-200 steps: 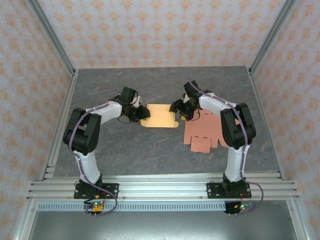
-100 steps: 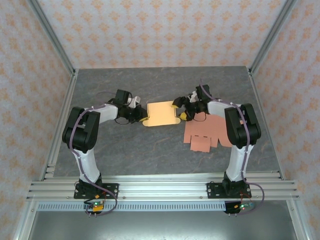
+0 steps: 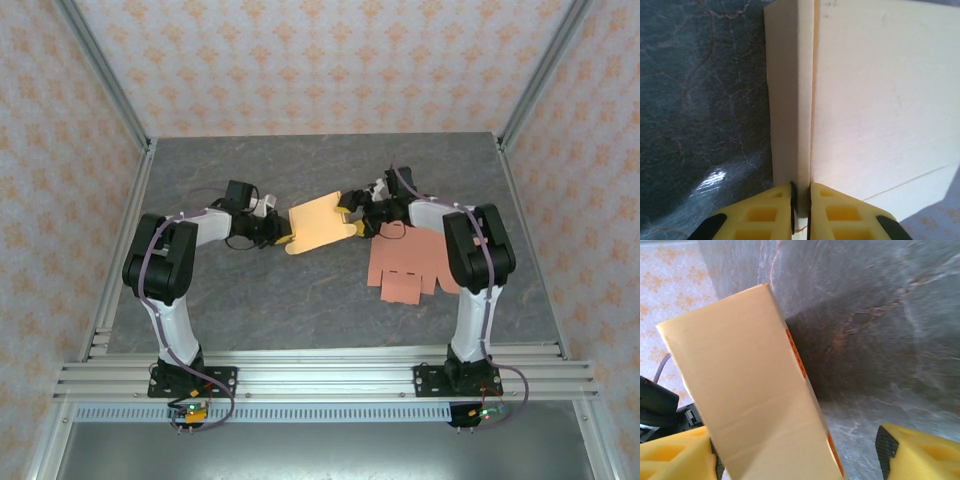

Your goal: Fold the paper box

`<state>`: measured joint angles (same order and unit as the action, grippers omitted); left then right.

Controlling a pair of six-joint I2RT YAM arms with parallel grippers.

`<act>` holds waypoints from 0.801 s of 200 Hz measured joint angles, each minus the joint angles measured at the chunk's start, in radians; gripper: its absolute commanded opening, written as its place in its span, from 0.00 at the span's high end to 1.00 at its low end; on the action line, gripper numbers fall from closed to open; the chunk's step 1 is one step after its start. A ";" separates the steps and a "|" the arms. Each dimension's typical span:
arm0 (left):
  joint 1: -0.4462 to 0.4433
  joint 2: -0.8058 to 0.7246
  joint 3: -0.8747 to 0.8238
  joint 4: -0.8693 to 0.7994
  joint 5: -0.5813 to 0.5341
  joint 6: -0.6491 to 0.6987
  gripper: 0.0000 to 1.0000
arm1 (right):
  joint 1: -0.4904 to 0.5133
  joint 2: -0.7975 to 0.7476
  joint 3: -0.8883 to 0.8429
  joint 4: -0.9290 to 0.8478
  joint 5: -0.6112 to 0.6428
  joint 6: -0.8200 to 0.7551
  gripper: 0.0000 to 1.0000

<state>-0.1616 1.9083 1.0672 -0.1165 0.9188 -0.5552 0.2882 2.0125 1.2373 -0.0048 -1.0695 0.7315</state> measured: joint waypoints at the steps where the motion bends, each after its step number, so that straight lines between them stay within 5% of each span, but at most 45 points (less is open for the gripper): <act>1: 0.000 0.000 0.001 -0.002 -0.001 0.000 0.84 | 0.002 0.002 0.002 0.002 -0.001 0.001 0.29; 32: 0.000 0.001 0.011 -0.030 -0.012 0.003 0.75 | 0.035 0.031 0.002 0.103 -0.009 0.091 0.42; 52: 0.000 -0.033 -0.026 0.014 -0.042 -0.017 0.52 | 0.034 0.031 -0.005 0.138 -0.008 0.138 0.47; 99: -0.018 -0.414 -0.193 0.196 -0.180 0.023 0.37 | 0.030 0.021 -0.005 0.080 0.001 0.268 0.50; 121: -0.084 -0.566 -0.224 0.328 -0.276 0.194 0.30 | 0.029 -0.010 0.012 -0.032 0.004 0.308 0.53; 131: -0.158 -0.636 -0.259 0.364 -0.320 0.349 0.15 | 0.029 -0.019 0.048 -0.129 0.007 0.303 0.54; 160: -0.413 -0.810 -0.406 0.388 -0.419 0.755 0.11 | 0.025 -0.058 0.107 -0.330 -0.001 0.297 0.55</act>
<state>-0.5743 1.0985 0.6613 0.2710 0.4999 0.1993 0.3134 1.9541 1.3441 -0.3344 -1.0706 1.0286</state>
